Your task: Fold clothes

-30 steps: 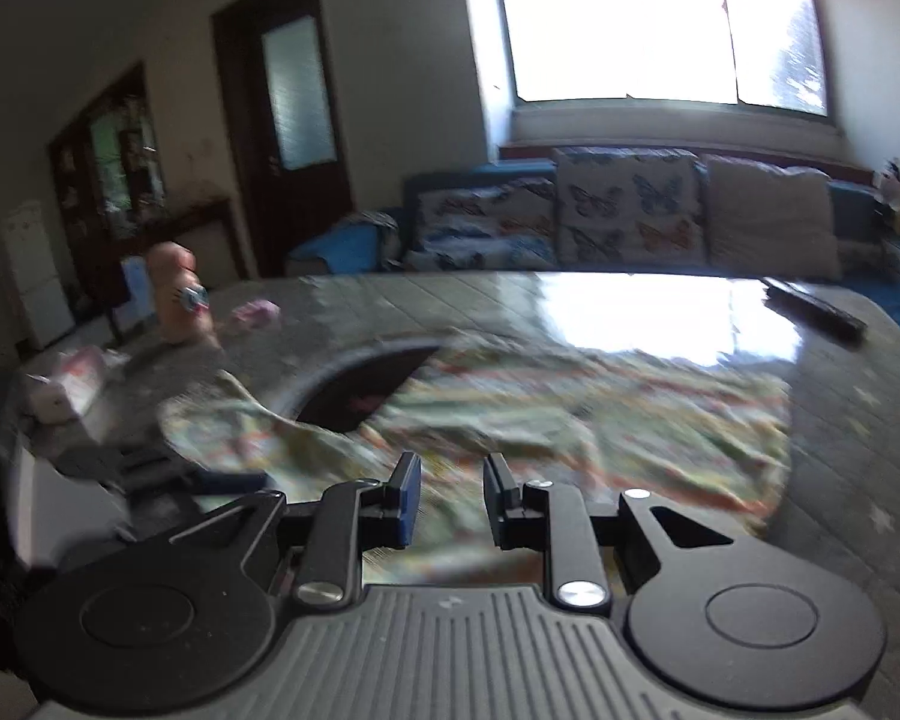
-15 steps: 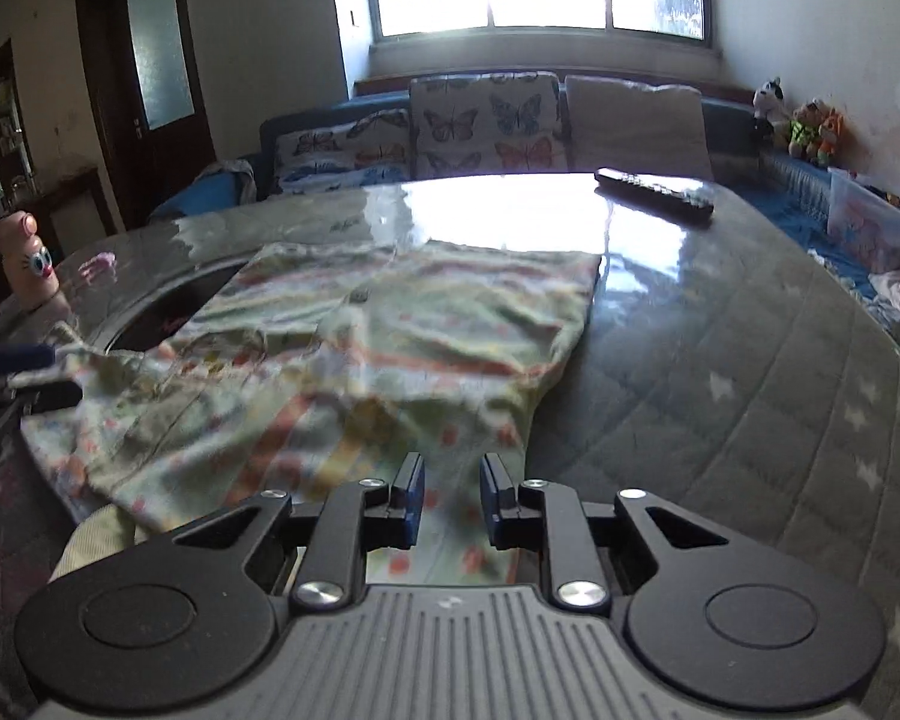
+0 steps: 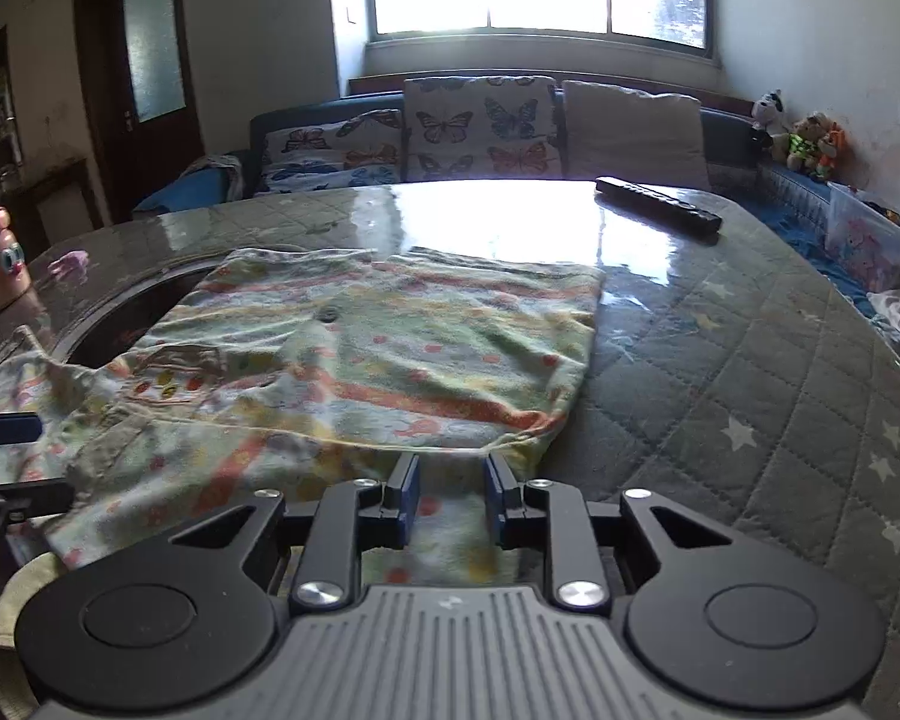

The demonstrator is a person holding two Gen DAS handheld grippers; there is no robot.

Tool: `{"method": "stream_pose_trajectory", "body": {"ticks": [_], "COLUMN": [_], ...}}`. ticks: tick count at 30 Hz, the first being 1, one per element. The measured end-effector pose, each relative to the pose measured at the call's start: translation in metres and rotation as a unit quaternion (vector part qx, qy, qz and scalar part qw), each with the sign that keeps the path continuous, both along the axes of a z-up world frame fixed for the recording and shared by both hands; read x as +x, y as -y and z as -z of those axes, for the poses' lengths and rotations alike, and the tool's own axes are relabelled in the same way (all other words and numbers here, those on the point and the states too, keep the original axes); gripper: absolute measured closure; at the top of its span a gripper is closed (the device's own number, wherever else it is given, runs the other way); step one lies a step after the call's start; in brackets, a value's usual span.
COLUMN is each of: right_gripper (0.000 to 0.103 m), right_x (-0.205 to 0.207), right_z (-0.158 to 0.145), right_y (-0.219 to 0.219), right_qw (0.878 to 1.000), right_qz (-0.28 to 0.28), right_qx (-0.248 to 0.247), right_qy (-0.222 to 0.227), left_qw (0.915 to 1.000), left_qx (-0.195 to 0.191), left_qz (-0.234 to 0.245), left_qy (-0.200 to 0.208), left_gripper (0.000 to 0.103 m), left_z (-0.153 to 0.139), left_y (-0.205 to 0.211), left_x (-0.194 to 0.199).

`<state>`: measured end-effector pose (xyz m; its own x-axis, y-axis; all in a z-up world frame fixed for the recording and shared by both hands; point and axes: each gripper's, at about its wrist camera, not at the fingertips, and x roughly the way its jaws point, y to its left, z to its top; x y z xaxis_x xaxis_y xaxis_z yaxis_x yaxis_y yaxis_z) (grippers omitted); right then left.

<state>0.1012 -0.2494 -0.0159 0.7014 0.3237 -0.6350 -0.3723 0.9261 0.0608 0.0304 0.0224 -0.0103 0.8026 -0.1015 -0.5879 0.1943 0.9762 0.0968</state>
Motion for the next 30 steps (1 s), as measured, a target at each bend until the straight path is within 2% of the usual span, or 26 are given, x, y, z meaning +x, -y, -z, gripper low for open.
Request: {"method": "stream_pose_trajectory", "body": {"ticks": [2, 4, 9, 14, 16, 20, 23, 24, 30], "right_gripper": [0.077, 0.069, 0.069, 0.069, 0.069, 0.066, 0.062, 0.061, 0.060], "right_x": [-0.006, -0.010, -0.012, -0.011, -0.015, -0.025, -0.030, -0.033, -0.045], "right_z": [-0.004, -0.008, -0.005, 0.007, 0.003, -0.003, 0.008, 0.009, -0.004], "right_y": [-0.009, -0.020, -0.054, -0.078, -0.081, -0.087, -0.097, -0.099, -0.100], "right_qw": [1.000, 0.999, 0.997, 0.995, 0.994, 0.991, 0.988, 0.988, 0.984], "right_qz": [-0.019, -0.039, -0.082, -0.097, -0.103, -0.127, -0.146, -0.148, -0.166], "right_qx": [0.001, 0.003, -0.004, -0.031, -0.031, -0.022, -0.039, -0.048, -0.044], "right_qy": [0.003, 0.007, 0.010, 0.012, 0.019, 0.023, 0.015, 0.025, 0.038], "left_qw": [1.0000, 1.0000, 0.9990, 0.9948, 0.9917, 0.9815, 0.9701, 0.9659, 0.9423], "left_qx": [-0.001, -0.005, -0.013, -0.018, -0.017, -0.019, -0.021, -0.020, -0.024], "left_qz": [-0.003, -0.008, -0.041, -0.100, -0.126, -0.190, -0.242, -0.258, -0.334], "left_qy": [-0.001, 0.002, 0.011, 0.013, 0.015, 0.013, 0.011, 0.010, 0.001], "left_gripper": [0.037, 0.037, 0.037, 0.038, 0.038, 0.038, 0.038, 0.038, 0.040], "left_z": [0.001, -0.001, -0.008, -0.011, -0.012, -0.012, -0.011, -0.010, -0.006], "left_y": [-0.002, -0.005, -0.024, -0.059, -0.076, -0.115, -0.143, -0.152, -0.195], "left_x": [0.000, 0.000, -0.002, -0.005, -0.007, -0.012, -0.013, -0.013, -0.009]}}
